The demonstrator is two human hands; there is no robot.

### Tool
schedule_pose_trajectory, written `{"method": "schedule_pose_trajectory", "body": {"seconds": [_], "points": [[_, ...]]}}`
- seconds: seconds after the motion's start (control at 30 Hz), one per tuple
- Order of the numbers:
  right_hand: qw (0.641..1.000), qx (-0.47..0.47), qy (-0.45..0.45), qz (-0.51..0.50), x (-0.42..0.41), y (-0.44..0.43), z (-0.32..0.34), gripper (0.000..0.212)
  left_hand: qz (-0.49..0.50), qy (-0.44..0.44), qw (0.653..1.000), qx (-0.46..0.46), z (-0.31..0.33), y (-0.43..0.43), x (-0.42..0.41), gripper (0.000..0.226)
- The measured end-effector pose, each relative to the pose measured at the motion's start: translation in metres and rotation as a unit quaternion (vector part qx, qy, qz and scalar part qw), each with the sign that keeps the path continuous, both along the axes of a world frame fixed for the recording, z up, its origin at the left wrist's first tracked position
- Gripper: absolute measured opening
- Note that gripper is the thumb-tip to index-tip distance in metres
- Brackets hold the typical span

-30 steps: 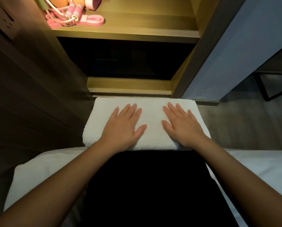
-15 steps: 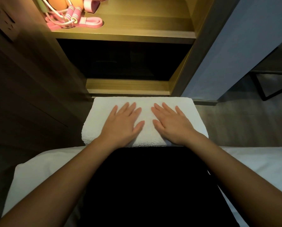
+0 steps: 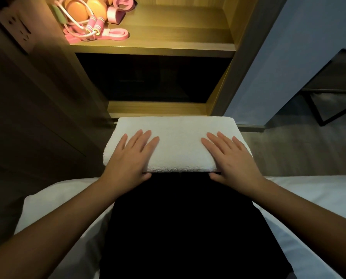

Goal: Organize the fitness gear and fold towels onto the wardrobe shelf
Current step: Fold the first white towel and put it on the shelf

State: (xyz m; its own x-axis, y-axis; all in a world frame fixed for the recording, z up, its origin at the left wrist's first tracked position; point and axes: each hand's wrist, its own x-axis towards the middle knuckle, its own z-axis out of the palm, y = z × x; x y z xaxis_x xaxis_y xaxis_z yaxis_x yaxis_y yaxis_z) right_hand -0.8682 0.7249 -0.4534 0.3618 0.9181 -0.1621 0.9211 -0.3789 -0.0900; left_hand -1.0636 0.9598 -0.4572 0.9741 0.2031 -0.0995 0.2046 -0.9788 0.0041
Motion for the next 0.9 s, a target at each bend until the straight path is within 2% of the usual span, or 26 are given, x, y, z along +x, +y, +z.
{"method": "schedule_pose_trajectory", "body": {"seconds": [0.07, 0.2, 0.37, 0.47, 0.57, 0.63, 0.7, 0.8, 0.9], "points": [[1.0, 0.015, -0.009, -0.006, 0.002, 0.003, 0.0, 0.091, 0.003, -0.029, 1.0, 0.01, 0.001, 0.0, 0.002, 0.1], [0.999, 0.032, -0.018, -0.016, 0.004, 0.011, 0.0, 0.076, -0.001, -0.082, 0.997, 0.014, 0.002, 0.004, 0.004, 0.083], [0.995, 0.09, -0.021, -0.031, 0.018, 0.024, 0.009, 0.058, -0.012, -0.134, 0.991, -0.01, 0.013, 0.018, 0.022, 0.058], [0.995, 0.085, -0.044, -0.04, 0.037, 0.039, 0.018, 0.055, -0.002, -0.151, 0.987, -0.058, 0.027, 0.035, 0.043, 0.05], [0.994, 0.085, -0.051, -0.045, 0.061, 0.058, 0.035, 0.054, 0.017, -0.124, 0.99, -0.068, 0.04, 0.054, 0.072, 0.053], [0.995, 0.077, -0.047, -0.04, 0.08, 0.07, 0.047, 0.051, 0.027, -0.063, 0.997, -0.024, 0.052, 0.068, 0.094, 0.065], [0.995, 0.076, -0.047, -0.039, 0.103, 0.083, 0.062, 0.047, 0.019, -0.036, 0.999, 0.02, 0.066, 0.084, 0.119, 0.063], [0.993, 0.088, -0.065, -0.048, 0.141, 0.107, 0.086, 0.048, 0.018, -0.054, 0.997, 0.043, 0.096, 0.109, 0.161, 0.053], [0.987, 0.129, -0.086, -0.047, 0.184, 0.136, 0.113, 0.052, 0.01, -0.091, 0.996, 0.021, 0.129, 0.138, 0.205, 0.051]]}}
